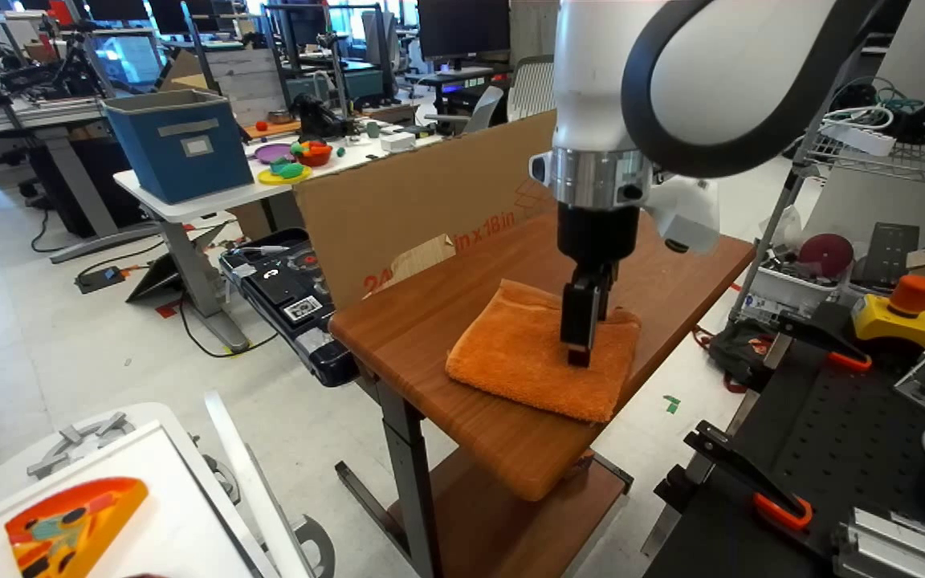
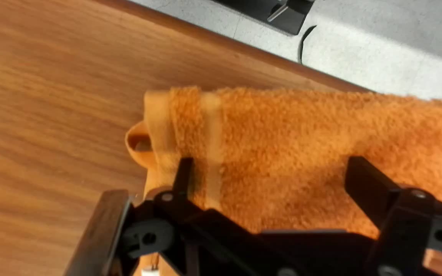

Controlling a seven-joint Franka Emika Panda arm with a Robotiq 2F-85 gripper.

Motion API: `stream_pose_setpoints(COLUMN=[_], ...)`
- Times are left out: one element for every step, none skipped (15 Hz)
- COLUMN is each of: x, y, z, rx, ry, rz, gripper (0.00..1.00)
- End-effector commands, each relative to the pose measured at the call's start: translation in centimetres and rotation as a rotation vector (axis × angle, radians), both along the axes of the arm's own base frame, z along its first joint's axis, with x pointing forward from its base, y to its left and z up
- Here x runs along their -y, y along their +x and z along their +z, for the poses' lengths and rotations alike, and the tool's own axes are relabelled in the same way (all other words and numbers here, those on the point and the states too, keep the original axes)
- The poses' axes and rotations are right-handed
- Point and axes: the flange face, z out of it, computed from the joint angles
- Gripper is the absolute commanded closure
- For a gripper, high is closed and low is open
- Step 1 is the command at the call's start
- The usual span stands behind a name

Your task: Move the orange towel to the left

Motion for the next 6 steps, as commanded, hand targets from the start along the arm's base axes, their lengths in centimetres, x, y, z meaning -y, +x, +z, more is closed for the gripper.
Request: stream_pose_setpoints(x=[-0.2, -0.2, -0.3, -0.3, -0.3, -0.2], y=[-1.0, 0.5, 0.4, 0.1, -0.2, -0.5], z=[6.7, 3.2, 4.8, 5.9, 6.6, 6.8], rx=[0.078, 0.05, 0.071, 0.08, 0.085, 0.086], ry=[-0.009, 0.0, -0.002, -0.006, -0.008, -0.01], rz=[-0.058, -0.025, -0.036, -0.041, -0.044, -0.045], gripper=[0.0, 0.0, 0.0, 0.0, 0.0, 0.0])
